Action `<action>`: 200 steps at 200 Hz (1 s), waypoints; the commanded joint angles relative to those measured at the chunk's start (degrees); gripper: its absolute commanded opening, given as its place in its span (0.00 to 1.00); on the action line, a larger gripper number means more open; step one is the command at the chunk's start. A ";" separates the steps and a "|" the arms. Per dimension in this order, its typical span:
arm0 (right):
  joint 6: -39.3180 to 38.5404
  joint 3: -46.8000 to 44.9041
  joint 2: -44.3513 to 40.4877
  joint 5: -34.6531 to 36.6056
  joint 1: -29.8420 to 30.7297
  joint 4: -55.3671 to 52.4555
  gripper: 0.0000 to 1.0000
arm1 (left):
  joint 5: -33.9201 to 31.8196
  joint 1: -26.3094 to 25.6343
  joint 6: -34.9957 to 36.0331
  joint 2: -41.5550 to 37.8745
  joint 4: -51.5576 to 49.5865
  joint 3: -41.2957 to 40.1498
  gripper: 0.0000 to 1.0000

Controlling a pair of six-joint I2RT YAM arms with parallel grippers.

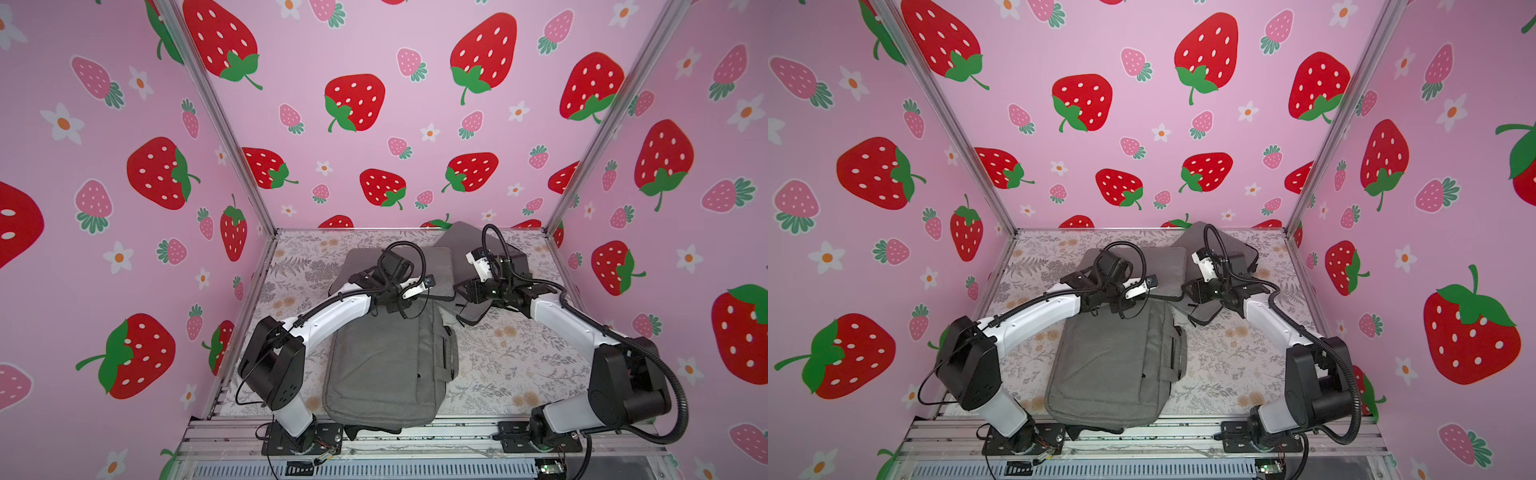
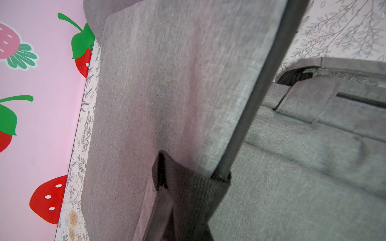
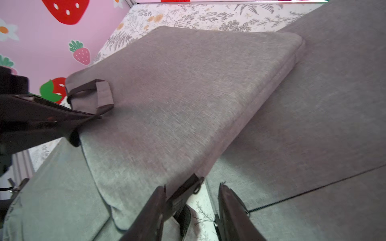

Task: Open the zippered laptop bag and take out the laptop
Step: Adjust the zippered laptop bag, then unzip the zipper on the zippered laptop bag.

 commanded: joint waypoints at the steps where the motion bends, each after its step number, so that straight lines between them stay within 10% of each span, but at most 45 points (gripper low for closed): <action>1: -2.62 0.41 -0.47 6.91 0.03 -4.74 0.43 | 0.89 -0.07 -0.10 -1.88 -2.76 1.20 0.00; 87: -2.60 -0.62 2.29 10.85 -1.91 -7.16 0.37 | 0.53 -0.06 -0.44 -3.04 -3.90 0.86 0.00; 200: -17.96 -8.55 -1.04 -3.82 -2.04 7.01 0.38 | 2.90 0.49 -0.36 -4.56 -4.30 0.24 0.00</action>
